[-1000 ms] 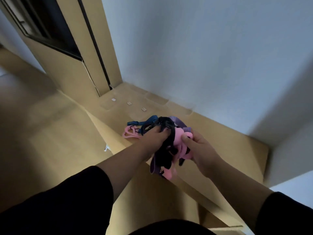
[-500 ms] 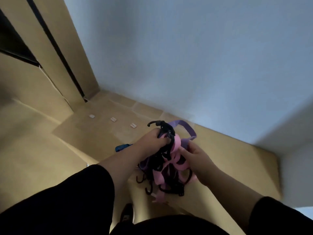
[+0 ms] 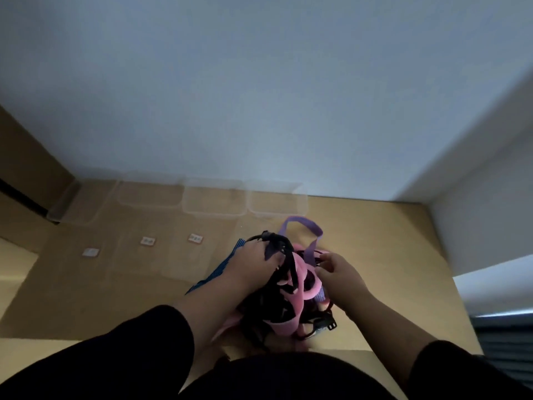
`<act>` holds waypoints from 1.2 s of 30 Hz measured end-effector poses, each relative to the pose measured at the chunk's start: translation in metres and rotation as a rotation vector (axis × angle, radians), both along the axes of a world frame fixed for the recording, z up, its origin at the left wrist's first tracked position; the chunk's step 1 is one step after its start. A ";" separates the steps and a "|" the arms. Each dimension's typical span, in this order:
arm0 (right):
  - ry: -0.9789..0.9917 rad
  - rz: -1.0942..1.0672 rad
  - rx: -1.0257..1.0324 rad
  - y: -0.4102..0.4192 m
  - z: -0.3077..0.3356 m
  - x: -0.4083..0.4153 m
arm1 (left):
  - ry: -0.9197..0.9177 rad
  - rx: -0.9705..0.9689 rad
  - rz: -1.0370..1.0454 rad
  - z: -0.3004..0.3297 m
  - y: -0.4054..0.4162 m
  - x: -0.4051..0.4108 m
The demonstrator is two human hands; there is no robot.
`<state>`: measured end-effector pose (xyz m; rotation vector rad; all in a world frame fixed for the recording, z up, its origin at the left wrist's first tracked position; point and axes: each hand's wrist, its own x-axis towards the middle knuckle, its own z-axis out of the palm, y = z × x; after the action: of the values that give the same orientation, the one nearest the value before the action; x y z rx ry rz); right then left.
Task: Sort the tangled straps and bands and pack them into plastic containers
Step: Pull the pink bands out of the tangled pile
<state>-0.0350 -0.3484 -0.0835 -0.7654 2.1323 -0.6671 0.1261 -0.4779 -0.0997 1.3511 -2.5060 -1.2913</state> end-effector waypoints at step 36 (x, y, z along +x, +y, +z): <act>-0.340 0.078 -0.624 -0.005 0.119 -0.004 | 0.079 -0.229 -0.055 0.032 0.064 0.022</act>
<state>-0.0391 -0.3536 0.0358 -0.9688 1.5784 -1.3450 0.1484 -0.4134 -0.0681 1.1675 -2.5588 -1.0050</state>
